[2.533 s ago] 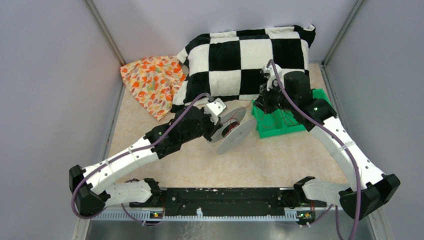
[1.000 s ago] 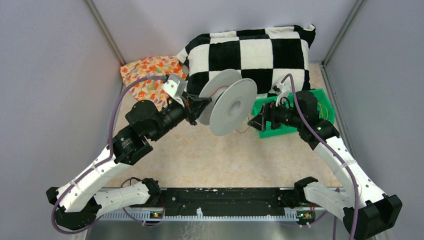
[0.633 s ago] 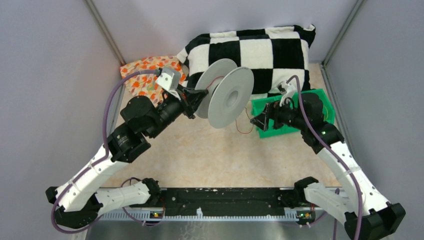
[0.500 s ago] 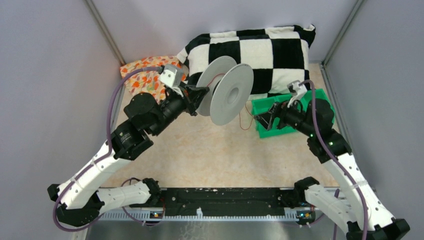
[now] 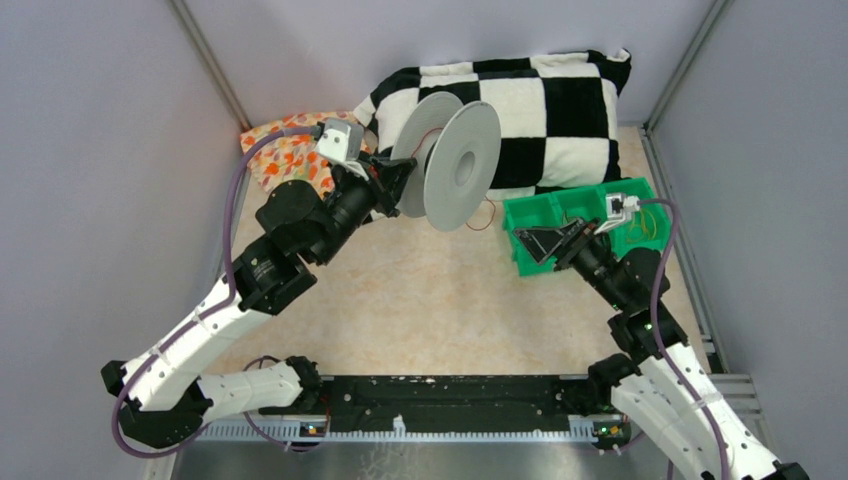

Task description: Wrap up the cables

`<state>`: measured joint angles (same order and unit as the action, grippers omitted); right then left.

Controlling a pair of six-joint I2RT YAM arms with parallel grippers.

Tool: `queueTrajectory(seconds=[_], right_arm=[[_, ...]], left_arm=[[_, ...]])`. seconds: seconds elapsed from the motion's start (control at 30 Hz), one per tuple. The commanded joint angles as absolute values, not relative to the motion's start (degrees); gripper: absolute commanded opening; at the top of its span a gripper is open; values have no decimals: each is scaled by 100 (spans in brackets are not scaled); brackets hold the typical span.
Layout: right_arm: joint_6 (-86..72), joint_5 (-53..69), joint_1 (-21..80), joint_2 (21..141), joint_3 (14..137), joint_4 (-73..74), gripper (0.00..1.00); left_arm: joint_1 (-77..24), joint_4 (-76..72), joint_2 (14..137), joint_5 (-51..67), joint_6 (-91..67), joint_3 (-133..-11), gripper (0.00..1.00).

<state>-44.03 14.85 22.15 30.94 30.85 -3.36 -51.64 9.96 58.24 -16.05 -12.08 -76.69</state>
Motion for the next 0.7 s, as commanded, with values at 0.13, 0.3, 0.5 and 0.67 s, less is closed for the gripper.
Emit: queueTrajectory(seconds=[0.13,0.3,0.5,0.67], right_arm=[[-4843,1082,2889,3799,2881,-2039,81],[-4853,809,3194,4176,2839,-2488,81],[-4839,521,3398,4462,2819,-2863,80],[-4915,366,3422,4912,2911,-3019,77]], left_arm=[[-5159,-138,5776,-1838,-1264,-7745,0],[-5160,-96,5815,-1806,-1252,-7829,0],[-5163,-99,5831,-1764,-1362,-7796,0],[-5161,-112,5833,-1725,-1384,-7800,0]])
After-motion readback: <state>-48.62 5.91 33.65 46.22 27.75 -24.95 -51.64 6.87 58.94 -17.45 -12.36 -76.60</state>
